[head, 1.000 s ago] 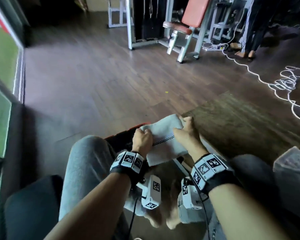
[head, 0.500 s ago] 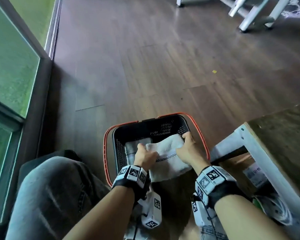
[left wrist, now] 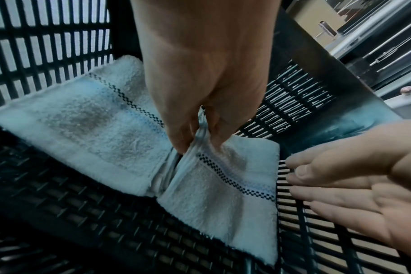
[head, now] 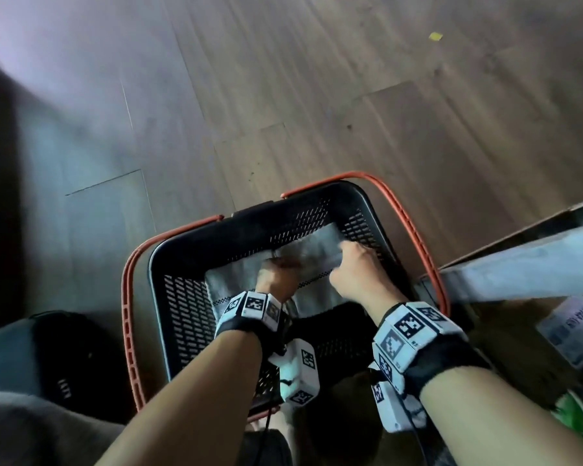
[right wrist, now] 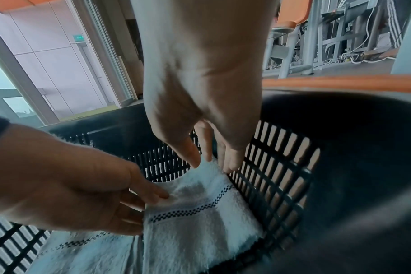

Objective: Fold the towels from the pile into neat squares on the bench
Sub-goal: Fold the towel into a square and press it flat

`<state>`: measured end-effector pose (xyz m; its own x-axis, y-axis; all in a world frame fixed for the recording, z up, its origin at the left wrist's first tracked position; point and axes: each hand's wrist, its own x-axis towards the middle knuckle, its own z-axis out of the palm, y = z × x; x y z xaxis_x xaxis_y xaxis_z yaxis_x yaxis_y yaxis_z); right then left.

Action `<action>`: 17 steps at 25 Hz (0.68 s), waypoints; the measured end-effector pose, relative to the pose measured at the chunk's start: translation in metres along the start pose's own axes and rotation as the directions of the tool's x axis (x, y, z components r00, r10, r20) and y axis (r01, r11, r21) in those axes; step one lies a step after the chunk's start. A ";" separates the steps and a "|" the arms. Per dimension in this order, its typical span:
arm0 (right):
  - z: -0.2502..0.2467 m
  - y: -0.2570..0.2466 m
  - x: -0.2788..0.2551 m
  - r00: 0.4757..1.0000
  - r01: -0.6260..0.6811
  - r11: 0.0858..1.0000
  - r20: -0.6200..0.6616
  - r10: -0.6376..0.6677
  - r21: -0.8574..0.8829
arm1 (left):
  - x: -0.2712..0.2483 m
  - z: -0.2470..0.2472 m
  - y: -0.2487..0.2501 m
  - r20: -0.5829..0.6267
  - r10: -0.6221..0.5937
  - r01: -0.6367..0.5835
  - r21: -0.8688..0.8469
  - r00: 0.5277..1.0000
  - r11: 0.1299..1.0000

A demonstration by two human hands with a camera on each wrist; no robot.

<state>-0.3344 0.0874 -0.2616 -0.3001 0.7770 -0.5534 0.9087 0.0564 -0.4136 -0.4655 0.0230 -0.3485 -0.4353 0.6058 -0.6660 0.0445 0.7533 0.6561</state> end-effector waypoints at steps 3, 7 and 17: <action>0.000 0.001 0.003 0.999 -0.025 1.000 0.039 0.025 0.015 | 0.005 0.002 -0.001 -0.088 0.015 -0.015 -0.004 0.996 1.000; -0.006 0.000 -0.003 0.998 -0.040 0.999 0.049 0.039 0.029 | -0.005 0.001 0.010 -0.165 -0.015 0.014 -0.005 0.986 1.000; -0.112 -0.020 -0.110 0.997 0.036 0.997 -0.072 -0.032 0.064 | -0.133 -0.030 0.123 -0.088 0.180 -0.180 0.004 0.980 0.984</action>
<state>-0.2875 0.0713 -0.1116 -0.3071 0.8178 -0.4867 0.8768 0.0443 -0.4789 -0.4288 0.0281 -0.1686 -0.4980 0.7062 -0.5033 0.1261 0.6331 0.7637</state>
